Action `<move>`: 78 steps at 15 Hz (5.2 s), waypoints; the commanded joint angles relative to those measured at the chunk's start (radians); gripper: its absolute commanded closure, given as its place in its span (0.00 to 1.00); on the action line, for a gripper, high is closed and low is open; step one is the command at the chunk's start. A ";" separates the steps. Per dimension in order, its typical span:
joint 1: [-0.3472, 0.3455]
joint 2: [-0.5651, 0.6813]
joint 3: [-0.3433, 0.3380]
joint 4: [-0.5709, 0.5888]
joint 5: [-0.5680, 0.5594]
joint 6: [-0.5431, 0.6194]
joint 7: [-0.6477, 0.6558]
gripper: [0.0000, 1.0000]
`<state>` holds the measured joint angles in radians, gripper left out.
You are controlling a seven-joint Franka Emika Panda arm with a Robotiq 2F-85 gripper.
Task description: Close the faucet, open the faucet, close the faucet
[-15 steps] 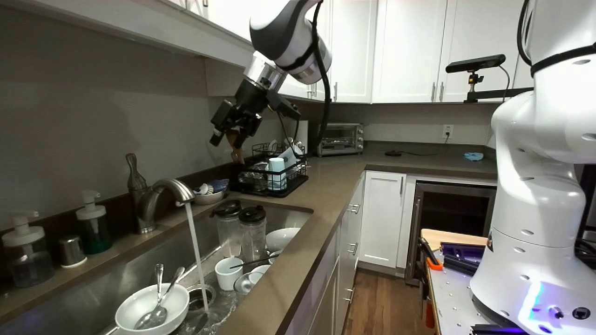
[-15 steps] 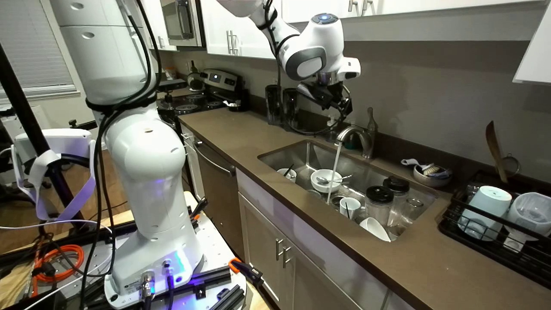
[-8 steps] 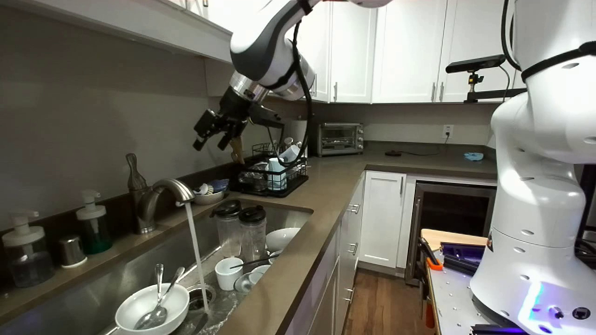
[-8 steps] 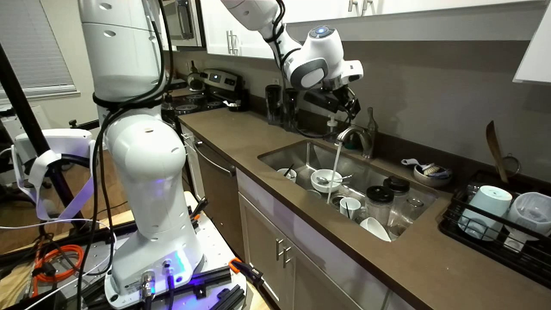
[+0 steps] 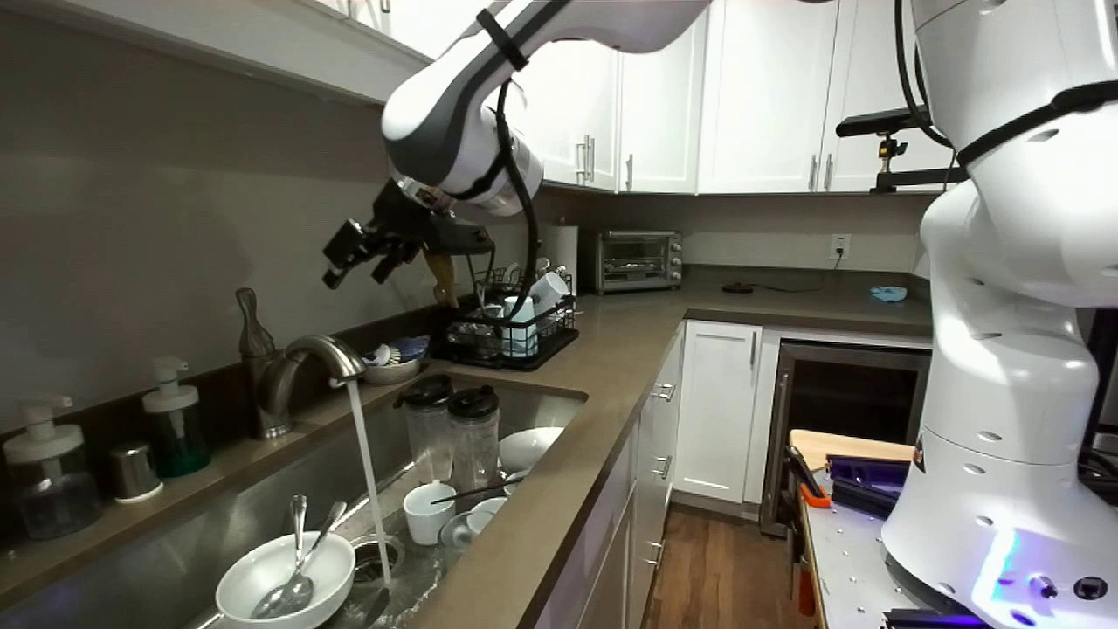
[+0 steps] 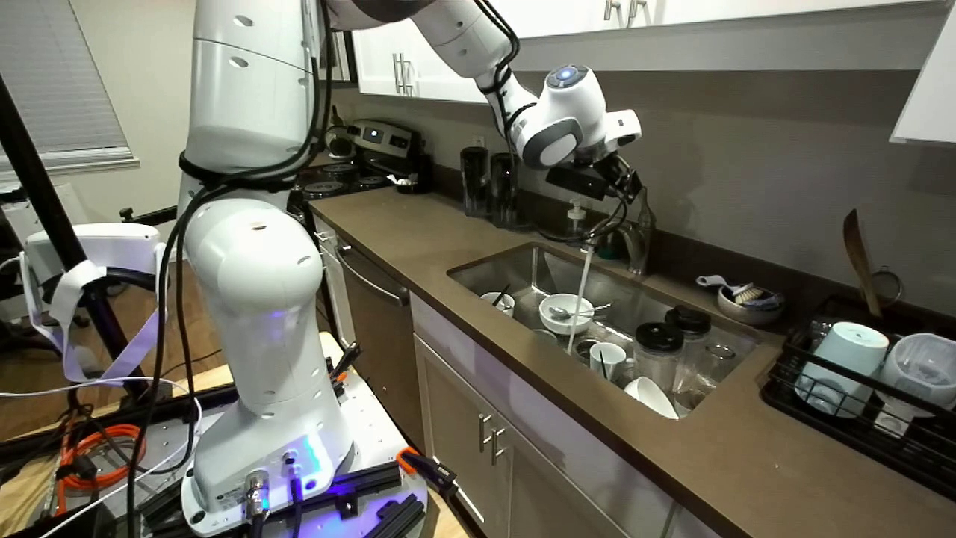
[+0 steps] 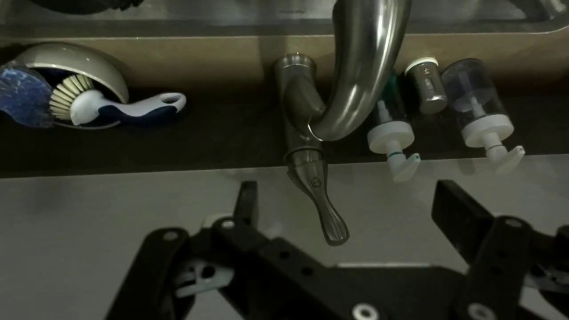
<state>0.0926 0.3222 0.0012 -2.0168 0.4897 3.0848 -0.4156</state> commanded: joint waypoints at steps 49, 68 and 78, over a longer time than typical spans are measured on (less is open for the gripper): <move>-0.083 0.606 0.096 0.945 -0.408 -0.161 0.274 1.00; -0.072 0.664 0.077 1.003 -0.431 -0.231 0.279 1.00; -0.065 0.596 0.051 0.870 -0.427 -0.190 0.321 1.00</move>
<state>0.0252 0.9833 0.0719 -1.0369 0.0854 2.8975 -0.1414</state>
